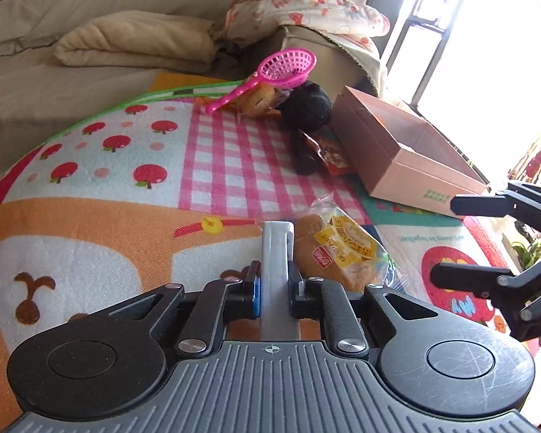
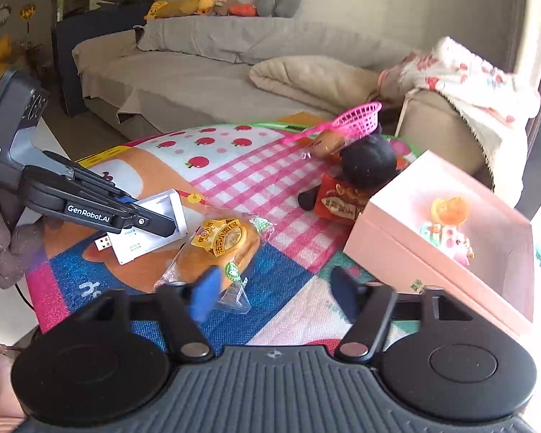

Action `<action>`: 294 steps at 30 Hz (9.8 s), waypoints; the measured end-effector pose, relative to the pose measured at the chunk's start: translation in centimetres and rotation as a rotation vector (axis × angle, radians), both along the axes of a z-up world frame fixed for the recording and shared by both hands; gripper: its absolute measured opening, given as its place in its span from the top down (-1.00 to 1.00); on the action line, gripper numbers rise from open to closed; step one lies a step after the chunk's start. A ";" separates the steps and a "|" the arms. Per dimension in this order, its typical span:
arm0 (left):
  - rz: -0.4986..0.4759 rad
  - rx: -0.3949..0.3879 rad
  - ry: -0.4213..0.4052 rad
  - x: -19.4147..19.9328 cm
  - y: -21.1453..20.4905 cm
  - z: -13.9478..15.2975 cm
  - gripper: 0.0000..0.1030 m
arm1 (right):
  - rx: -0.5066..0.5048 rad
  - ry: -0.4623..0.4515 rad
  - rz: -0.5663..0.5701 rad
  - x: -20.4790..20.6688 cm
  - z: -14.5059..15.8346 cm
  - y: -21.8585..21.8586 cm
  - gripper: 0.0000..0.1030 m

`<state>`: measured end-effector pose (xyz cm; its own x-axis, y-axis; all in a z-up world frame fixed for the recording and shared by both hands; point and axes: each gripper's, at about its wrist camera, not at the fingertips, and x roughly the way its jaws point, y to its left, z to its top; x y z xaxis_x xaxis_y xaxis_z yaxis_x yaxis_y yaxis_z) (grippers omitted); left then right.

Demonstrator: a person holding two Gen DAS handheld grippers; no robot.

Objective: Organize objects

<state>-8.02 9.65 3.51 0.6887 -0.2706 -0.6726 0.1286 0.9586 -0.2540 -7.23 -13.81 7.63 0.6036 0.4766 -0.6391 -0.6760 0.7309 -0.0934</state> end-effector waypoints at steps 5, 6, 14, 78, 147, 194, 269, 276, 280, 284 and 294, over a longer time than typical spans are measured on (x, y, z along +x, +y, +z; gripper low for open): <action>0.040 0.058 -0.022 -0.3 0.6 1.5 0.70 | 0.118 0.121 0.008 2.7 -1.2 3.8 -0.65; 0.049 0.074 -0.024 -0.4 0.8 1.7 0.70 | 0.110 0.108 0.000 3.1 -2.0 5.0 -0.66; 0.044 0.038 0.013 -1.7 1.7 2.2 0.70 | 0.021 0.109 0.018 1.9 -3.9 5.7 -0.16; 0.164 -0.168 -0.096 16.5 -4.4 -1.1 0.61 | 0.167 -0.059 -0.551 2.3 -4.2 -12.8 -0.86; 0.124 -0.021 -0.137 6.6 3.9 -3.1 0.55 | 0.033 0.043 -0.324 19.5 4.1 6.9 0.87; 0.024 0.130 -0.097 4.9 -4.0 -2.5 0.54 | -0.143 -0.082 -0.253 -1.1 -3.6 -1.0 -0.81; -0.163 0.122 0.027 -0.3 -13.4 -1.1 0.41 | 0.020 -0.049 -0.403 -2.5 -5.5 -10.2 -0.64; -0.216 0.229 0.011 -2.2 -14.6 -1.0 0.40 | -0.007 -0.041 -0.408 -2.5 -6.2 -10.3 -0.64; -0.205 0.205 -0.025 -2.5 -14.1 -1.3 0.53 | 0.008 -0.049 -0.413 -3.0 -5.9 -10.6 -0.54; -0.220 0.139 -0.028 -2.1 -13.4 -0.9 0.55 | 0.026 -0.074 -0.417 -3.6 -4.9 -11.1 -0.54; -0.156 -0.008 -0.283 5.2 -14.0 7.2 0.55 | 0.083 -0.173 -0.451 -4.3 -1.2 -13.0 -0.54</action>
<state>-2.79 -4.32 10.69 0.7979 -0.3921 -0.4578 0.3404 0.9199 -0.1946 -11.56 -26.79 6.43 0.8555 0.1886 -0.4822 -0.2704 0.9570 -0.1054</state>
